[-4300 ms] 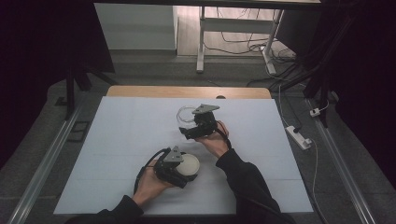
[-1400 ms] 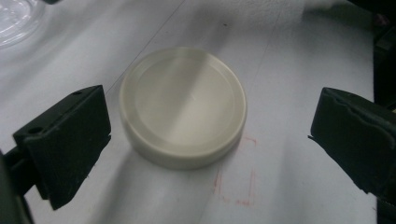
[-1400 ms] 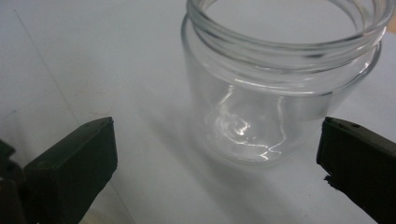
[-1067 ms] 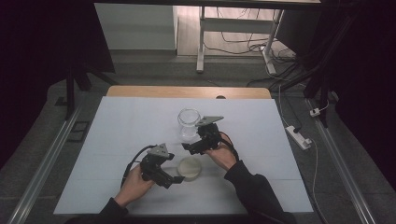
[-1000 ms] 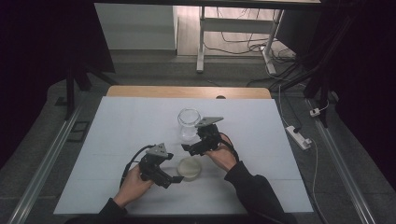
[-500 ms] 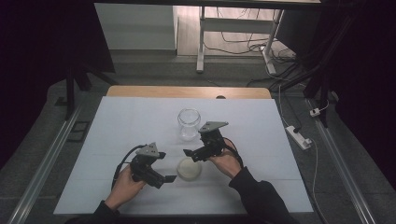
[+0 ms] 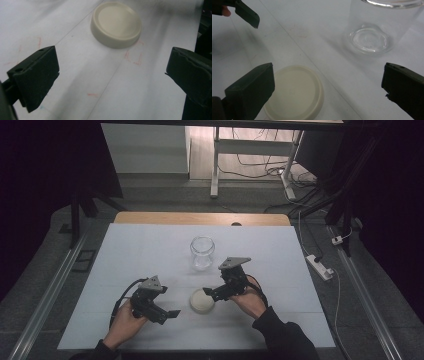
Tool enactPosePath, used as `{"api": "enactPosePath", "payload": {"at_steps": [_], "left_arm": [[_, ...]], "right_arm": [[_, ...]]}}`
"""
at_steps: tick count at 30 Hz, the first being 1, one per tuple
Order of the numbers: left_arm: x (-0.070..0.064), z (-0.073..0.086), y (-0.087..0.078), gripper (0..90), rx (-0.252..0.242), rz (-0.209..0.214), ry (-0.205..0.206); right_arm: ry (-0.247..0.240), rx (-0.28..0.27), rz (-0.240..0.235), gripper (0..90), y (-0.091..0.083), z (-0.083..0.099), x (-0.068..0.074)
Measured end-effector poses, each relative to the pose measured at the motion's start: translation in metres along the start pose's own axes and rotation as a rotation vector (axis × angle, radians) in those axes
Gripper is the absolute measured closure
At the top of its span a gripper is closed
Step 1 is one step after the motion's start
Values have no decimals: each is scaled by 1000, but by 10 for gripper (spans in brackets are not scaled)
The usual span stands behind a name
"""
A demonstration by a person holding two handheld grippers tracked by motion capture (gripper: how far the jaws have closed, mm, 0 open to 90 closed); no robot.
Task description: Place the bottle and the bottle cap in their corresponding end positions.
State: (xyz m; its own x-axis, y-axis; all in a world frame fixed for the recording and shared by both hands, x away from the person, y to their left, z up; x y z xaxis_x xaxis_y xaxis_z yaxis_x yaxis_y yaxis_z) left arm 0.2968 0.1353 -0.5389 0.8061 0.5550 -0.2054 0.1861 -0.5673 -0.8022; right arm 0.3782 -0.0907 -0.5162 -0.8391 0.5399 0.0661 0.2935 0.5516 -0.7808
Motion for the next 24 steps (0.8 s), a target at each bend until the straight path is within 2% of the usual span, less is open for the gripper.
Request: {"api": "enactPosePath", "payload": {"at_steps": [11,16,24], "left_arm": [[4,19,-13,0,-14,-17,-49],[6,29,-20,0,-24,-29,-75],[8,45,-30,0,-38,-46,-111]], "right_arm": [[2,12,9,0,-7,18,2],[-4,8,9,0,-14,28,3],[15,15,21,0,-27,47,2]]}}
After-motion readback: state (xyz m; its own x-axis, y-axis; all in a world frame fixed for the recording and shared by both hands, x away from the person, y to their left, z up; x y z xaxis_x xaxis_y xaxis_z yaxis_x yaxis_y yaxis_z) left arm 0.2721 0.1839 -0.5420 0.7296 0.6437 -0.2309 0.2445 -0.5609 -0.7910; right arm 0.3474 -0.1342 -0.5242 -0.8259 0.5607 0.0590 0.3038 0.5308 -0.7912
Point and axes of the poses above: each handheld gripper's, and its own axes: y roughly forward along the jaws, z roughly out of its underside, x roughly to its left, the point moved 5 cm from there along y, roughly forward along the jaws, and after that the axes turned 11 degrees about x, right-handed, at the moved point
